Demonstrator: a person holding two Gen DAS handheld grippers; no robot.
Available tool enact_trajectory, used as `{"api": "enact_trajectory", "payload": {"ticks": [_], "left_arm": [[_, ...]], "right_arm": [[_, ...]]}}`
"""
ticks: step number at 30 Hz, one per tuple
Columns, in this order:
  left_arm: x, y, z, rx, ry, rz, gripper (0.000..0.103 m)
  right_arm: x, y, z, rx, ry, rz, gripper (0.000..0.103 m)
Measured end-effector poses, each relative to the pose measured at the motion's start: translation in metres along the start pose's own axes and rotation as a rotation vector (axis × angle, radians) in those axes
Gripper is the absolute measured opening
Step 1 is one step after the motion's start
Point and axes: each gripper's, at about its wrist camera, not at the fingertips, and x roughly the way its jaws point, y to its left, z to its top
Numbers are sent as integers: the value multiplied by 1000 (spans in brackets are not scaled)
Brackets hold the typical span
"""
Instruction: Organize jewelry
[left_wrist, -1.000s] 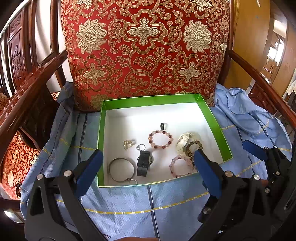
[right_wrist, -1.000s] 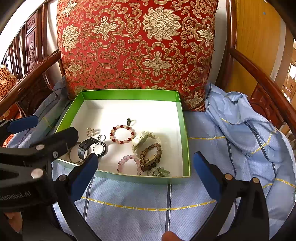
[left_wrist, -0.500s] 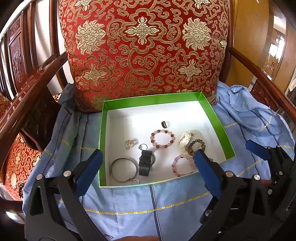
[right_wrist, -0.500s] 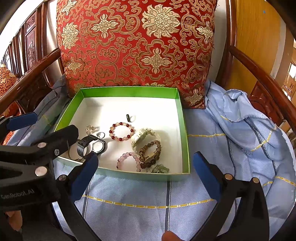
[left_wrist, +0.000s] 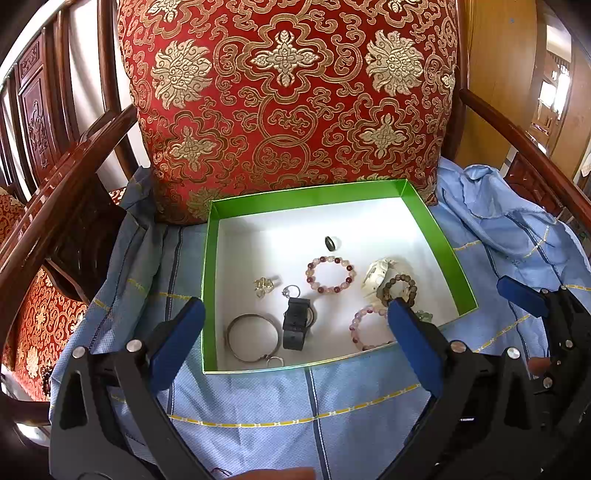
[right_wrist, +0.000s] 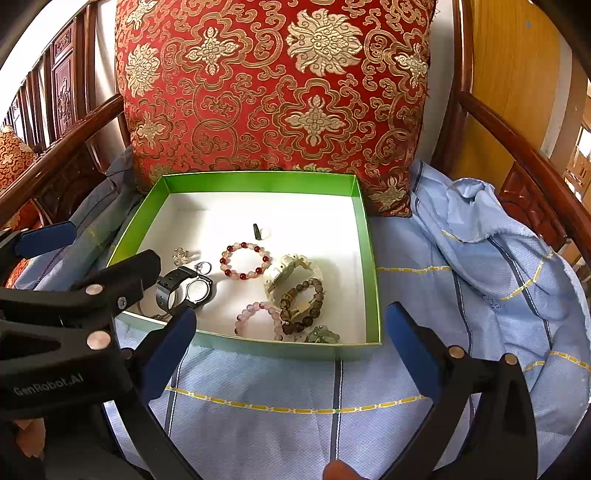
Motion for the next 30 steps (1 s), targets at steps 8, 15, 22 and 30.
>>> {"api": "enact_trajectory", "payload": {"ticks": [8, 15, 22, 30], "left_arm": [[1, 0, -1, 4, 5, 2, 98], [2, 1, 0, 9, 7, 3, 98], [3, 3, -1, 12, 10, 4, 98], [4, 3, -2, 17, 15, 7, 99]], "right_arm": [[0, 1, 0, -1, 1, 1, 100], [0, 1, 1, 2, 2, -1, 100], [0, 3, 1, -2, 2, 1, 100], [0, 4, 0, -6, 7, 3, 100]]}}
